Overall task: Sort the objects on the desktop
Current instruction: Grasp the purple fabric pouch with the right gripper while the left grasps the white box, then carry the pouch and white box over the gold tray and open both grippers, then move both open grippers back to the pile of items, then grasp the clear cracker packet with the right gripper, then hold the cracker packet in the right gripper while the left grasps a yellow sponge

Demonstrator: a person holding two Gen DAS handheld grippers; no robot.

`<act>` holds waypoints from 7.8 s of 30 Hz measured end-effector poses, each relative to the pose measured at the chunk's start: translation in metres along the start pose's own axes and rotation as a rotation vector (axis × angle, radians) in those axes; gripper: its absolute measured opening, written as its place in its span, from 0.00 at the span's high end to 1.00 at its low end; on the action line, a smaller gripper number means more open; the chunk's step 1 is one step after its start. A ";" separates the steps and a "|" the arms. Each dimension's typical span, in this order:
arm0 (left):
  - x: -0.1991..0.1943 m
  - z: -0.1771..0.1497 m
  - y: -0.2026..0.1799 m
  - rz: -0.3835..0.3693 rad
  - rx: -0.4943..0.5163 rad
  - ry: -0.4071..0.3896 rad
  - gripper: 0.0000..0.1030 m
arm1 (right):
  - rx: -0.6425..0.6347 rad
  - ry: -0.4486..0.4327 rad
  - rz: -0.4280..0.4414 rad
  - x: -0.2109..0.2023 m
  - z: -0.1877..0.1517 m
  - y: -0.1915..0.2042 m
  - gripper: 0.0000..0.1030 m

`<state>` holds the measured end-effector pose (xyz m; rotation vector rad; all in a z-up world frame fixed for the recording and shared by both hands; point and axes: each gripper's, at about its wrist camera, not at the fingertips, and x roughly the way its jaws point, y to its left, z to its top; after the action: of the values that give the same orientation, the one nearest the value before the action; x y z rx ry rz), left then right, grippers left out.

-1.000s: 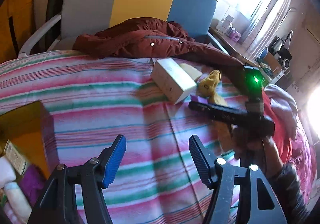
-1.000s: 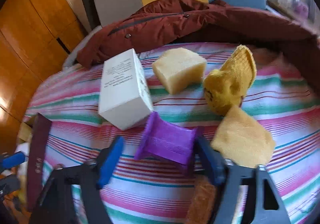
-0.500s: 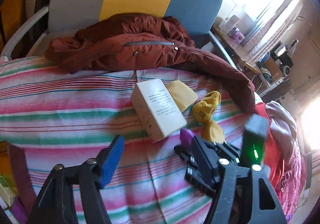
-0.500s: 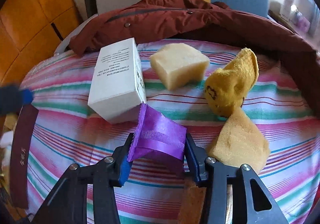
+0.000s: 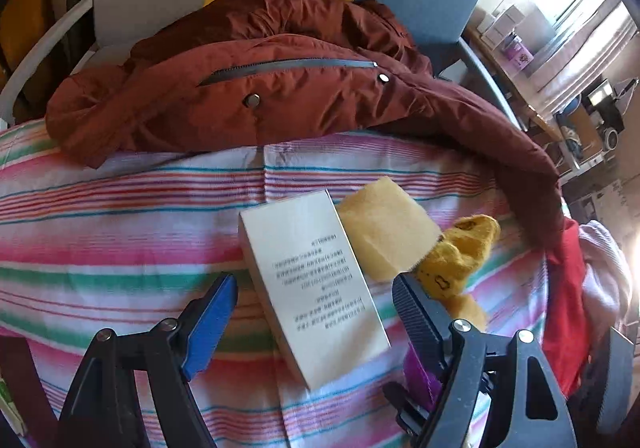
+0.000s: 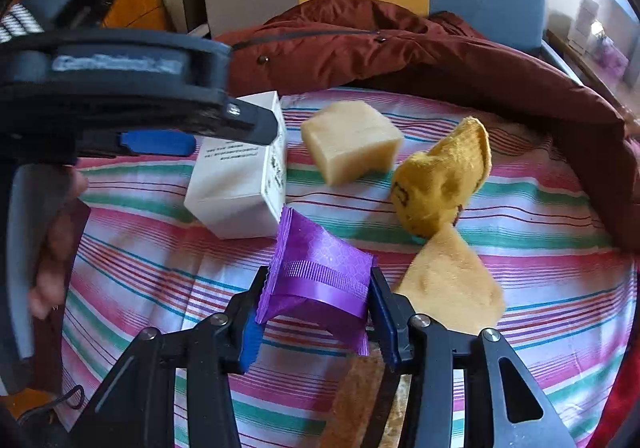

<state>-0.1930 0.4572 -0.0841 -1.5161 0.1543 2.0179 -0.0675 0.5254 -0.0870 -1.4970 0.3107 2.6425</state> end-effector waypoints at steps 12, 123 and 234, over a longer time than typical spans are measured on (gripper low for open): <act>0.001 -0.041 0.030 0.019 0.081 -0.036 0.52 | -0.015 -0.028 0.014 -0.003 0.000 0.008 0.54; -0.216 -0.270 0.212 0.071 -0.137 -0.388 0.45 | 0.071 -0.079 0.120 -0.052 -0.080 0.166 0.26; 0.052 0.010 -0.052 0.036 0.482 -0.113 0.47 | 0.034 0.101 -0.093 0.007 -0.071 0.031 0.48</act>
<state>-0.1824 0.5245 -0.1148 -1.1003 0.5797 1.9083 -0.0166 0.4796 -0.1242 -1.5965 0.2846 2.4839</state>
